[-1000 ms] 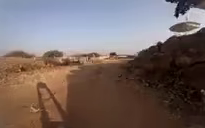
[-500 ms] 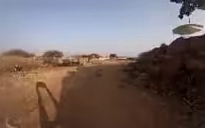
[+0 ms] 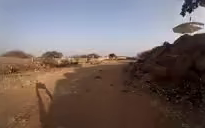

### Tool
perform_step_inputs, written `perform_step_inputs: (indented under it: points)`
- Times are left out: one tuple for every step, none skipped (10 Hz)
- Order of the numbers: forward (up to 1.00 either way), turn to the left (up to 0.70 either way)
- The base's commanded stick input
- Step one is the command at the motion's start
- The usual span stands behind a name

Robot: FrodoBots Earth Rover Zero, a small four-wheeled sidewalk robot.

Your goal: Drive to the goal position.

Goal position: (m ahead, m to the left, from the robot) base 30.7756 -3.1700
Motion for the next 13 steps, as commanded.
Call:
perform_step_inputs:
  points:
    - [0.70, 0.00]
    - [0.70, 0.00]
    - [0.70, 0.00]
    - [0.70, 0.00]
    - [0.70, 0.00]
    - [0.70, 0.00]
    - [0.70, 0.00]
    - [0.70, 0.00]
    - [0.70, 0.00]
    - [0.70, 0.00]
    - [0.70, 0.00]
    - [0.70, 0.00]
    - [0.70, 0.00]
